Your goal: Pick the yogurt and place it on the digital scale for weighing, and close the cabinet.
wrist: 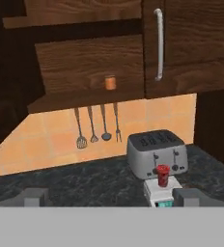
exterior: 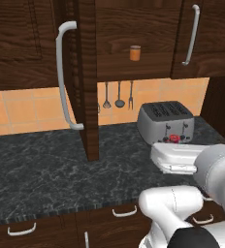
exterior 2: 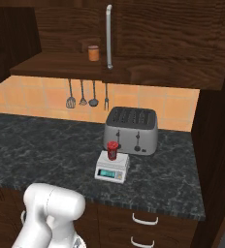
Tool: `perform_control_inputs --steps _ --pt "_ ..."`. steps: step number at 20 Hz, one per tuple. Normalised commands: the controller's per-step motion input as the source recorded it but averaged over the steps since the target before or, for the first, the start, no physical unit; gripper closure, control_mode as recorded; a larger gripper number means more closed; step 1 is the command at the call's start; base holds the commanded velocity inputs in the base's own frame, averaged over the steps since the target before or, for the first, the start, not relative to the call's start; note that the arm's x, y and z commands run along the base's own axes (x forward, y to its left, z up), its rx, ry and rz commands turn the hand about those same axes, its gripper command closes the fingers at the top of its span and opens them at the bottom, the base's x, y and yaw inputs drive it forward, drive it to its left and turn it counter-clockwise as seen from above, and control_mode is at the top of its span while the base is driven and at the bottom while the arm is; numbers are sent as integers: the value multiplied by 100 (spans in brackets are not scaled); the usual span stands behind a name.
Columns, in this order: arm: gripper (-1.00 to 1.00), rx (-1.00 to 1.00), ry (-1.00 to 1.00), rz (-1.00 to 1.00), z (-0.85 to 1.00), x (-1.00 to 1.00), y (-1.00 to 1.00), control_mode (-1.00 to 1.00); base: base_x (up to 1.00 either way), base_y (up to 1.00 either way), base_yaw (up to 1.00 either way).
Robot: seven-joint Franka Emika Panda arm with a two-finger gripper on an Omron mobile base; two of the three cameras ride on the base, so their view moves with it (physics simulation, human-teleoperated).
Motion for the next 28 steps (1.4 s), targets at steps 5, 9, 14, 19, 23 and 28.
perform_control_inputs --steps 5,9,14,19,23,28 --pt "-100 34 -42 -20 -59 -1 100 -100 0 0 0" --pt "-100 -2 -48 -31 -24 1 100 -100 0 0 0" --pt "-100 1 -58 -37 -53 -2 83 -100 0 0 0" --pt "-100 0 -40 -33 -18 6 68 -100 0 0 0" --pt "-100 0 -3 -18 -14 93 31 -100 0 0 0" --pt "-100 -6 -14 -14 -25 90 2 -100 0 0 0"
